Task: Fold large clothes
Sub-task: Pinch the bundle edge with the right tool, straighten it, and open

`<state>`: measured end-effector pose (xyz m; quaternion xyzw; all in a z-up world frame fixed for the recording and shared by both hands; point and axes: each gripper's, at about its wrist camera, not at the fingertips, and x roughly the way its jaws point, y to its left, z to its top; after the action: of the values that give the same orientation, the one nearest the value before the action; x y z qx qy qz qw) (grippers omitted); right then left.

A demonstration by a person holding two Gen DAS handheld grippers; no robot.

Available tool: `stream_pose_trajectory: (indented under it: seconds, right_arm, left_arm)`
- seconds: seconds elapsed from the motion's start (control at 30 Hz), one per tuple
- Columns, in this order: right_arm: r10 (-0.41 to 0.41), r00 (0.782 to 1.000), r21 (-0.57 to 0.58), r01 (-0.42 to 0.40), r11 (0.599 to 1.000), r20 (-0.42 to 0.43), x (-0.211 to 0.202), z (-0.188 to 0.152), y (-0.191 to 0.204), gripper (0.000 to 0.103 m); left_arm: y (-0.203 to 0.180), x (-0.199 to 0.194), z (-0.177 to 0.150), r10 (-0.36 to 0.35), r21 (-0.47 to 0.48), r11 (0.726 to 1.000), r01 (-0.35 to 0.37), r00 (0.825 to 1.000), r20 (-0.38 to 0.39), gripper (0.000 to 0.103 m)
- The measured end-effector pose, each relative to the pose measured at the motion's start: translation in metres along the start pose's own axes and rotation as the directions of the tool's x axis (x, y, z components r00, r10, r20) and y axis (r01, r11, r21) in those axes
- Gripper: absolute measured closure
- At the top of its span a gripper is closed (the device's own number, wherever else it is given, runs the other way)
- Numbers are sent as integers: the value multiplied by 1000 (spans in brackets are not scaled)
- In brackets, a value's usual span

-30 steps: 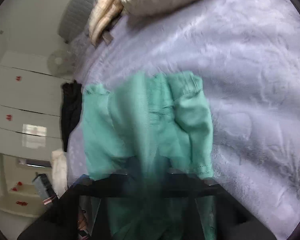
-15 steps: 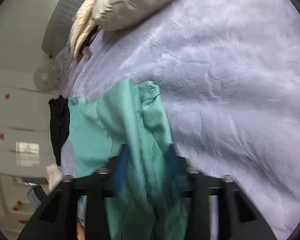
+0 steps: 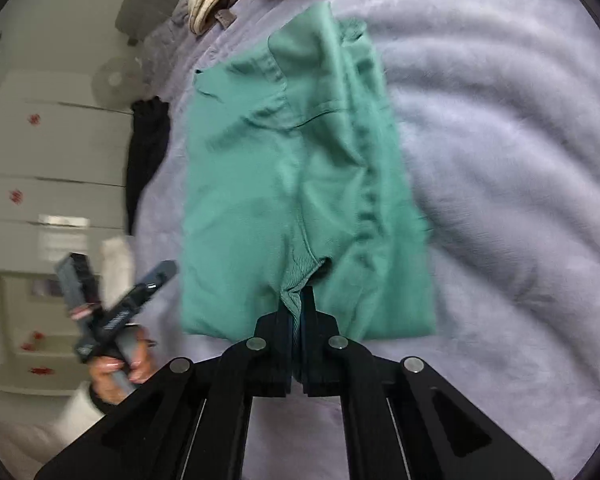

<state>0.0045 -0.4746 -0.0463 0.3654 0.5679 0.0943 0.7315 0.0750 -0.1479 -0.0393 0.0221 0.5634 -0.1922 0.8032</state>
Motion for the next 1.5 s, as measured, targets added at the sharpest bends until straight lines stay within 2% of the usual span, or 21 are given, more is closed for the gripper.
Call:
stream_pose_trajectory:
  seconds: [0.07,0.13,0.23,0.37,0.43,0.53,0.63,0.73,0.8,0.87,0.9,0.93,0.97,1.07,1.23,1.37,1.43,1.5]
  right_arm:
    - [-74,997,4,74,997,-9,3,-6,-13,100]
    - [-81,996,75,84,994,-42,16,-12,-39,100]
    - [-103,993,87,107,990,-50,33,-18,-55,100]
    - [-49,999,195,53,979,-22,24,-27,-66,100]
    - [-56,998,211,53,976,10,5,-32,-69,99]
    - [-91,990,184,71,980,105,-30,-32,-57,95]
    - [-43,984,113,23,993,173,-49,-23,-35,95]
    - [-11,989,13,9,1000,146,-30,-9,-5,95]
    - [-31,993,-36,35,999,112,-7,-3,10,95]
    - [-100,991,-53,104,993,84,13,2,12,95]
    - [-156,985,-44,160,986,74,22,5,6,100]
    - [-171,983,-28,173,985,66,26,7,-1,100]
    - [-148,987,5,148,989,59,30,8,-11,103]
    - [-87,994,87,82,993,59,30,8,-32,103]
    - [-101,994,63,98,993,52,24,5,-27,103]
    - [-77,994,73,71,995,72,6,5,-24,99]
    - [-49,994,76,42,996,93,0,4,-21,99]
    - [-31,993,81,23,996,110,-6,3,-21,99]
  left_arm:
    - [-5,7,-11,10,25,1000,-10,1000,-6,15]
    - [-8,11,-20,19,35,999,-19,1000,-3,15]
    - [-12,13,-26,45,48,998,-45,999,8,11]
    - [-11,11,-27,50,21,999,-50,999,2,11]
    - [-10,11,-26,59,16,998,-59,998,-1,11]
    - [-12,11,-24,70,12,997,-70,997,-12,11]
    - [-14,12,-22,84,8,996,-84,996,-30,11]
    - [-16,12,-20,98,5,995,-98,994,-49,11]
    - [-17,13,-19,107,10,994,-106,992,-60,11]
    - [-16,14,-18,110,12,994,-109,991,-70,11]
    - [-16,14,-17,106,9,994,-106,991,-76,11]
    - [-17,15,-17,105,4,995,-105,991,-81,11]
    - [-16,15,-17,103,1,995,-103,991,-85,11]
    - [-17,16,-17,103,0,995,-103,991,-89,11]
    - [-14,16,-16,99,-17,995,-101,990,-103,11]
    - [-13,16,-14,100,-20,995,-102,990,-104,11]
    - [-14,16,-13,131,-12,991,-134,985,-111,2]
    - [-14,15,-11,153,-3,988,-154,983,-98,0]
